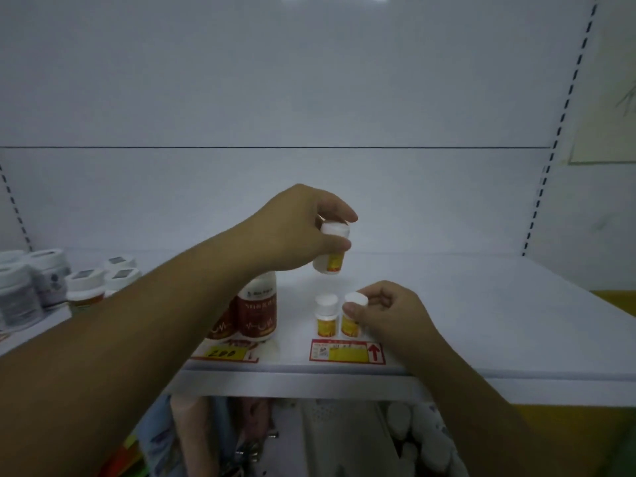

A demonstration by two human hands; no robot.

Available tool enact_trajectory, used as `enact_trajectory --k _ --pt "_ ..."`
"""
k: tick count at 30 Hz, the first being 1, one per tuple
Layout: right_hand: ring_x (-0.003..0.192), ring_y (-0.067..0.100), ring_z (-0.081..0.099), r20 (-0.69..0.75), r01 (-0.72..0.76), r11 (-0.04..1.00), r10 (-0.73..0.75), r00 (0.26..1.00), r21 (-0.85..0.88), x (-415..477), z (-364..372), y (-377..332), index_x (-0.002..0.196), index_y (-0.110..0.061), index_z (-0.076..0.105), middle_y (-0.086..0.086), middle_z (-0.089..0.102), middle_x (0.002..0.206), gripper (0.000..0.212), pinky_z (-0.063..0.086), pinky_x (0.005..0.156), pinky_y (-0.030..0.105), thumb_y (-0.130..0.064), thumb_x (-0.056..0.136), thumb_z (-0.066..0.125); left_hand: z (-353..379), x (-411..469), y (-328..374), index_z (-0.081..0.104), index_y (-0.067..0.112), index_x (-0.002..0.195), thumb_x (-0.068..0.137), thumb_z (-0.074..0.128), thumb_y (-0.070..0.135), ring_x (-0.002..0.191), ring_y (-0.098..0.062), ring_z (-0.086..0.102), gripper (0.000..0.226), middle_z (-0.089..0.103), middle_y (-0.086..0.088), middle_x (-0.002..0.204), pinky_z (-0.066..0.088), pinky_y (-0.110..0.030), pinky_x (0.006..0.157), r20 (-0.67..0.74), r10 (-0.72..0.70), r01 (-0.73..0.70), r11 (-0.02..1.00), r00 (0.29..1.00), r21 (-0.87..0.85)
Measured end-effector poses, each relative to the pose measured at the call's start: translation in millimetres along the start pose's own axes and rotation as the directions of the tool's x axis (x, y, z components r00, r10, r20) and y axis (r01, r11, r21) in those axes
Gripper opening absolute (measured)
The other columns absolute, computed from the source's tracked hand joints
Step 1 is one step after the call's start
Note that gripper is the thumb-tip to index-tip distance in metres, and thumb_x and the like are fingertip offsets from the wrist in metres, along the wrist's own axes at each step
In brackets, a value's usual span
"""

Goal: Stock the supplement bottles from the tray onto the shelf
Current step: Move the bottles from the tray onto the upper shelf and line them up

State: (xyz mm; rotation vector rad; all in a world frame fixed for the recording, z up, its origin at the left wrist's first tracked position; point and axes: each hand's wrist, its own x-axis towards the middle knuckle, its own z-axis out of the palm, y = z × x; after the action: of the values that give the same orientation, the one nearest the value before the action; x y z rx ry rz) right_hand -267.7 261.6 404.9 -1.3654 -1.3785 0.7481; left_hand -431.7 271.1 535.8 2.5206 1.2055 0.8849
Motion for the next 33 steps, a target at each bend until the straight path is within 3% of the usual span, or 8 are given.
enact_trajectory --k 3,9,16,20,25,29,31,33 --pt "0.072 0.006 0.070 0.026 0.020 1.000 -0.019 0.999 -0.023 2 1 5 0.092 -0.024 0.062 -0.010 0.071 0.088 0.021 0.052 0.054 0.011 -0.034 0.077 0.073 2 22 -6 0.067 0.024 0.111 0.080 0.070 0.019 0.086 -0.009 0.054 0.032 0.058 0.009 0.103 0.036 -0.011 0.061 0.040 -0.023 0.016 0.986 0.999 0.164" --pt "0.077 0.004 0.068 0.117 0.018 1.000 -0.020 0.993 0.017 0 -2 4 0.087 -0.035 0.058 -0.017 0.066 0.087 0.021 0.054 0.060 0.012 -0.024 0.078 0.073 16 43 -15 0.068 0.022 0.085 0.080 0.064 0.003 0.074 -0.008 0.052 0.020 0.057 0.005 0.093 0.037 -0.015 0.054 0.208 -0.124 0.063 0.959 0.970 0.276" --pt "0.093 0.013 0.065 0.097 0.004 0.999 0.000 0.995 -0.040 -4 -3 4 0.114 -0.025 0.060 -0.009 0.063 0.105 0.034 0.055 0.079 0.028 -0.018 0.082 0.069 39 46 -15 0.071 0.009 0.098 0.085 0.055 0.002 0.073 -0.011 0.057 0.022 0.061 0.000 0.089 0.051 -0.019 0.061 0.287 -0.208 0.125 0.951 0.935 0.281" --pt "0.088 0.010 0.065 0.082 0.013 1.000 -0.012 0.997 -0.016 -4 -3 4 0.114 -0.024 0.059 -0.009 0.063 0.103 0.035 0.054 0.073 0.022 -0.017 0.081 0.070 54 41 -19 0.070 0.008 0.100 0.084 0.056 0.002 0.069 -0.011 0.056 0.022 0.061 -0.001 0.088 0.048 -0.018 0.057 0.343 -0.259 0.158 0.943 0.903 0.294" --pt "0.088 0.011 0.067 0.090 0.017 1.000 -0.018 0.996 0.007 -3 -3 7 0.113 -0.023 0.060 -0.006 0.066 0.105 0.036 0.055 0.071 0.021 -0.017 0.080 0.072 65 34 -24 0.070 0.008 0.106 0.087 0.054 0.007 0.092 -0.022 0.064 0.025 0.068 -0.007 0.106 0.057 -0.031 0.080 0.379 -0.320 0.199 0.925 0.868 0.325" --pt "0.087 0.008 0.065 0.073 0.036 0.997 -0.041 0.996 0.066 -3 -3 6 0.119 -0.022 0.058 -0.003 0.066 0.116 0.036 0.055 0.067 0.016 -0.021 0.084 0.067 65 31 -20 0.061 0.008 0.123 0.095 0.045 0.016 0.113 -0.022 0.056 0.033 0.059 -0.008 0.129 0.044 -0.030 0.094 0.356 -0.284 0.165 0.930 0.890 0.328" --pt "0.097 0.009 0.062 0.013 0.059 0.998 -0.060 0.998 0.016 -4 -6 4 0.125 -0.022 0.055 -0.001 0.061 0.126 0.036 0.053 0.077 0.019 -0.027 0.089 0.060 63 35 -16 0.050 0.011 0.132 0.098 0.040 0.025 0.126 -0.022 0.046 0.039 0.048 -0.007 0.142 0.035 -0.031 0.102 0.347 -0.245 0.119 0.931 0.905 0.346" --pt "0.119 0.015 0.052 -0.027 0.090 0.970 -0.098 0.995 -0.226 -2 -15 4 0.134 -0.024 0.046 -0.001 0.050 0.141 0.044 0.043 0.098 0.030 -0.037 0.092 0.052 64 40 -10 0.038 0.015 0.141 0.099 0.036 0.037 0.138 -0.023 0.032 0.048 0.035 -0.005 0.151 0.026 -0.035 0.111 0.342 -0.202 0.082 0.939 0.918 0.335"
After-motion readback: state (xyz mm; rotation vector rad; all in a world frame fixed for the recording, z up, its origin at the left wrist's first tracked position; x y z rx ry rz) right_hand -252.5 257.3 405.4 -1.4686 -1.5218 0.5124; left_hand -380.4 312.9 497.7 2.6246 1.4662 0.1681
